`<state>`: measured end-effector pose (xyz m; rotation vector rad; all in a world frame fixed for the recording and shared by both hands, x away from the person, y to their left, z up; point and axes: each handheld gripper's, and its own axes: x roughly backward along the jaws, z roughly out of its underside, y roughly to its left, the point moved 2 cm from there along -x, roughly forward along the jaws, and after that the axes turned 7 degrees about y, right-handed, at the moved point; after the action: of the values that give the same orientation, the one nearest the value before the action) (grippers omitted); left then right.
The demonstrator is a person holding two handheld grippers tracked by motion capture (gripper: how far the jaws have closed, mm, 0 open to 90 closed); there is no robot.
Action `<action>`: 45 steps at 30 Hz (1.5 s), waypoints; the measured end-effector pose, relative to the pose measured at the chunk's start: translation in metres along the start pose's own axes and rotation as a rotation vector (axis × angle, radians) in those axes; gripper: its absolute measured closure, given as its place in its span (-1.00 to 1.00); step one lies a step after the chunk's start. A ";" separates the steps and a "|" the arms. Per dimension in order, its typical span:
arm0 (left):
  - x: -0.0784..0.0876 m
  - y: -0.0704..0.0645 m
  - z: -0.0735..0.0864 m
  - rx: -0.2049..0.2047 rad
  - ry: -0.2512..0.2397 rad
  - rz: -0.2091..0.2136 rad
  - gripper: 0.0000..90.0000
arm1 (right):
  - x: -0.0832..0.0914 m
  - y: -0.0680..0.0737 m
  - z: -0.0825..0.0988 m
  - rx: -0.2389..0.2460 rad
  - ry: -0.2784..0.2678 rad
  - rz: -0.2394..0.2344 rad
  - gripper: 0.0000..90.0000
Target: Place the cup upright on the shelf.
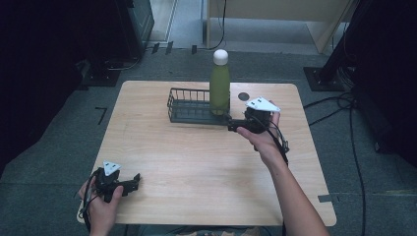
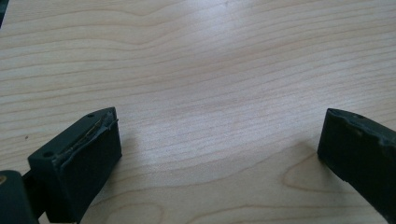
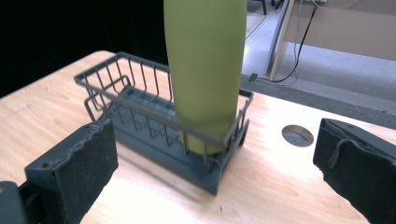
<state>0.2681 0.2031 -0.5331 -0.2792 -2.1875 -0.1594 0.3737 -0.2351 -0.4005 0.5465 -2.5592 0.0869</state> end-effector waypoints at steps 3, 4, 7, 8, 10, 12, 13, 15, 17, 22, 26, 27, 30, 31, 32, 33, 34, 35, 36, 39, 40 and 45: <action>0.000 0.000 0.000 0.000 0.000 0.000 -1.00 | 0.007 -0.002 0.010 0.002 -0.002 -0.001 -1.00; 0.000 0.000 0.000 0.000 -0.001 0.000 -1.00 | 0.010 -0.003 0.014 -0.005 -0.002 -0.003 -1.00; 0.000 0.000 0.000 -0.001 -0.001 -0.001 -1.00 | 0.017 -0.006 0.024 -0.014 0.001 -0.004 -1.00; 0.000 0.000 0.000 0.000 -0.001 0.000 -1.00 | 0.019 -0.006 0.027 -0.020 0.000 -0.005 -1.00; 0.000 0.000 0.000 0.001 -0.003 0.000 -1.00 | 0.024 -0.008 0.032 -0.024 0.000 -0.005 -1.00; 0.000 0.000 0.000 0.000 -0.002 0.000 -1.00 | 0.030 -0.011 0.038 -0.027 -0.002 0.001 -1.00; 0.000 0.000 0.000 0.000 -0.002 0.000 -1.00 | 0.032 -0.012 0.041 -0.029 -0.002 0.002 -1.00; 0.000 0.000 0.000 0.000 -0.002 0.000 -1.00 | 0.038 -0.015 0.048 -0.034 0.001 0.006 -1.00; 0.000 0.000 0.000 0.000 -0.002 0.000 -1.00 | 0.043 -0.018 0.055 -0.042 0.002 0.010 -1.00; 0.000 0.000 0.000 -0.002 0.000 0.000 -1.00 | 0.055 -0.029 0.072 -0.064 0.007 0.030 -1.00; 0.000 0.000 0.000 -0.002 0.000 0.000 -1.00 | 0.062 -0.037 0.088 -0.086 0.021 0.035 -1.00; 0.000 0.000 0.000 -0.002 0.000 0.000 -1.00 | 0.063 -0.039 0.092 -0.089 0.022 0.038 -1.00; 0.000 0.000 0.000 -0.002 0.000 0.000 -1.00 | 0.068 -0.046 0.103 -0.113 0.026 0.046 -1.00; 0.000 0.000 0.000 -0.002 0.000 0.000 -1.00 | 0.069 -0.048 0.107 -0.119 0.029 0.051 -1.00; 0.000 0.000 0.000 -0.002 0.000 0.000 -1.00 | 0.071 -0.050 0.110 -0.125 0.033 0.056 -1.00; 0.000 0.000 0.000 -0.002 0.000 0.000 -1.00 | 0.072 -0.052 0.114 -0.131 0.036 0.059 -1.00; 0.000 0.000 0.000 -0.002 0.000 0.000 -1.00 | 0.073 -0.054 0.118 -0.136 0.039 0.062 -1.00; 0.000 0.000 0.000 -0.002 0.000 0.000 -1.00 | 0.074 -0.056 0.122 -0.138 0.044 0.067 -1.00; 0.000 0.000 0.000 -0.002 0.000 0.000 -1.00 | 0.076 -0.058 0.127 -0.141 0.050 0.072 -1.00; 0.000 0.000 0.000 -0.002 0.000 0.000 -1.00 | 0.079 -0.065 0.141 -0.164 0.061 0.087 -1.00; 0.000 0.000 0.000 -0.002 0.000 0.000 -1.00 | 0.080 -0.067 0.145 -0.178 0.064 0.089 -1.00; 0.000 0.000 0.000 -0.002 0.000 0.000 -1.00 | 0.087 -0.080 0.168 -0.216 0.091 0.124 -1.00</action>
<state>0.2682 0.2032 -0.5331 -0.2800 -2.1875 -0.1612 0.2577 -0.3680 -0.5054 0.2953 -2.4724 -0.1174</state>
